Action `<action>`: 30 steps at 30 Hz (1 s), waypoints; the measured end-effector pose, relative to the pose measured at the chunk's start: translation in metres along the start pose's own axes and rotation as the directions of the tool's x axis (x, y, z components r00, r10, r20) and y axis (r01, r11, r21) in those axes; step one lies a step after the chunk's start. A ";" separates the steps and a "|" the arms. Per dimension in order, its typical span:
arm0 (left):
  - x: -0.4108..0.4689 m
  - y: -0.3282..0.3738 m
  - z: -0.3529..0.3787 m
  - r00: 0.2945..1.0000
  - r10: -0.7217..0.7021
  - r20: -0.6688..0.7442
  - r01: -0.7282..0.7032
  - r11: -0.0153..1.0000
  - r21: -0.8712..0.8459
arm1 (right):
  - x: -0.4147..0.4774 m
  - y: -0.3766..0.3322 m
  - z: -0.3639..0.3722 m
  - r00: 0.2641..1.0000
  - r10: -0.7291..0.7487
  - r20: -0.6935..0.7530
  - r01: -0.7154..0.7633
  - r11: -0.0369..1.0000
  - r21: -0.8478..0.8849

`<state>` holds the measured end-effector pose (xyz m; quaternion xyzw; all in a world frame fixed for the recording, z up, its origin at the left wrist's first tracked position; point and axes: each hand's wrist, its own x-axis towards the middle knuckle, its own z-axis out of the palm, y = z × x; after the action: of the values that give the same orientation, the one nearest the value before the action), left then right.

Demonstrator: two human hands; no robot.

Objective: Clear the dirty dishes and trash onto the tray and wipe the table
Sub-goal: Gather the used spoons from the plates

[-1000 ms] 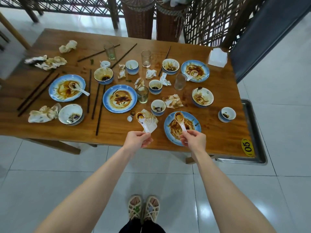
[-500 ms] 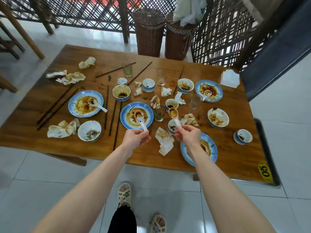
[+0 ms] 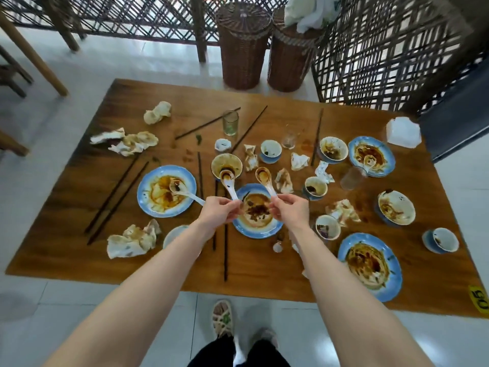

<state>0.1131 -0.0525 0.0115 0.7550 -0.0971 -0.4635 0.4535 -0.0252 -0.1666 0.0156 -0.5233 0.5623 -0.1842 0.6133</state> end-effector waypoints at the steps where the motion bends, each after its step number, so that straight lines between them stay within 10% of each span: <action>1: 0.007 0.003 -0.005 1.000 -0.002 0.005 0.002 1.000 0.010 | 0.002 -0.003 0.007 1.000 -0.003 0.001 0.003 1.000 -0.005; 30: 0.056 -0.007 -0.048 0.984 -0.146 -0.101 0.134 0.985 -0.110 | 0.055 -0.028 0.096 0.973 0.044 0.225 -0.024 0.995 -0.095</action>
<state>0.1795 -0.0519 -0.0205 0.7597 0.0051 -0.4569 0.4627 0.0861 -0.1802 -0.0054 -0.5586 0.5054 -0.0869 0.6519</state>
